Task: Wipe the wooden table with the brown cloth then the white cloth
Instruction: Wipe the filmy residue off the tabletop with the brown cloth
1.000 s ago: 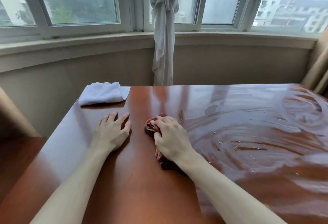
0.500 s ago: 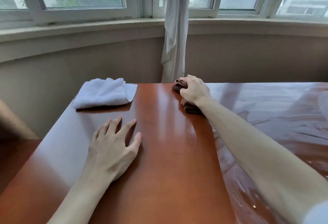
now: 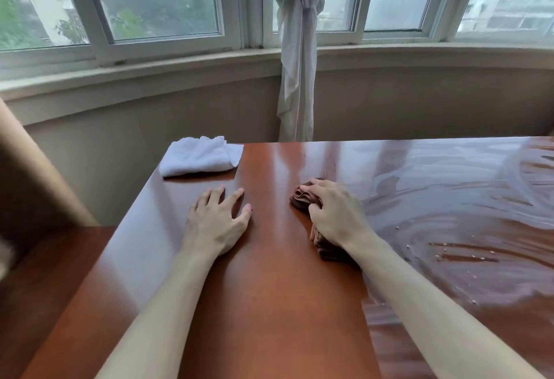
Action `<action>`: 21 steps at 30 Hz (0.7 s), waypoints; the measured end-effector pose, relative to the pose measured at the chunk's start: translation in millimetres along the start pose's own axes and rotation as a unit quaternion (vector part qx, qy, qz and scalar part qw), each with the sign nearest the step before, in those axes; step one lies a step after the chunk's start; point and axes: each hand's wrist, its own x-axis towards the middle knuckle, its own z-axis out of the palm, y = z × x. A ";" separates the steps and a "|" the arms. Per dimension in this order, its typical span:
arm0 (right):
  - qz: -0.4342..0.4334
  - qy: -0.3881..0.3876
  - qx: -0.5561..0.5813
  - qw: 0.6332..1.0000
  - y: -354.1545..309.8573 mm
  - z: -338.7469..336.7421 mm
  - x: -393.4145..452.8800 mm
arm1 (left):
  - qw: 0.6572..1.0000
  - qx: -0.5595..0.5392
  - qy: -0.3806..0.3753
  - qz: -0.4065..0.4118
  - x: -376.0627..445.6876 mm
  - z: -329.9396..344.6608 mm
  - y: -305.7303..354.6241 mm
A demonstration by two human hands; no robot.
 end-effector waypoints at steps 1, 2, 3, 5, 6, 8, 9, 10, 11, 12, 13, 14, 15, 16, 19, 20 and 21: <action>-0.006 0.001 0.001 1.000 -6.9 -3.7 -25.8 | 1.000 -0.001 -0.005 0.001 -0.6 -0.5 -1.0; -0.012 0.000 0.003 1.000 -12.0 -6.8 -47.5 | 1.000 -0.003 -0.007 0.002 -1.0 -1.2 -1.4; -0.017 -0.004 0.004 1.000 -14.8 -9.2 -63.8 | 1.000 -0.005 -0.008 0.002 -1.3 -1.5 -1.8; -0.017 -0.008 0.011 1.000 -15.9 -13.2 -75.9 | 1.000 -0.003 -0.010 0.004 -2.0 -1.5 -0.5; -0.011 -0.007 0.014 1.000 -15.9 -14.5 -71.7 | 1.000 -0.004 -0.008 0.003 -2.2 -0.8 -0.1; -0.002 0.001 0.008 1.000 -13.9 -13.1 -49.2 | 1.000 -0.005 0.000 0.005 -2.2 0.3 0.6; 0.003 0.005 0.003 1.000 -11.3 -10.1 -31.8 | 1.000 -0.005 0.005 0.009 -2.4 0.0 1.0; 0.011 0.009 0.000 1.000 -7.6 -6.2 -11.2 | 1.000 -0.004 0.008 0.011 -2.8 0.8 0.4; 0.021 0.013 -0.006 1.000 -3.5 -2.1 11.2 | 1.000 -0.001 0.011 0.012 -2.9 2.1 -0.4; 0.033 0.018 -0.015 0.999 0.8 1.8 34.3 | 1.000 0.000 0.014 0.013 -2.4 3.5 -1.1; 0.045 0.022 -0.024 0.998 4.8 5.3 57.3 | 1.000 0.001 0.019 0.012 -1.1 4.7 -1.9; 0.054 0.024 -0.032 0.998 8.6 9.1 80.0 | 1.000 0.001 0.025 0.011 0.4 5.1 -2.3; 0.059 0.026 -0.038 0.997 12.5 12.1 102.0 | 0.999 0.003 0.032 0.010 2.0 5.3 -2.4; 0.060 0.025 -0.041 0.997 16.9 15.2 123.4 | 0.999 0.004 0.039 0.009 3.6 6.1 -2.2; 0.064 0.026 -0.026 0.997 30.0 21.3 181.5 | 0.999 0.010 0.043 0.006 3.0 7.4 -1.8; 0.069 0.032 -0.020 0.997 33.2 22.3 198.6 | 0.999 0.008 0.043 0.003 3.6 7.7 -2.1; 0.076 0.037 -0.016 0.996 35.3 22.8 212.3 | 0.999 0.005 0.042 0.001 4.0 7.9 -2.0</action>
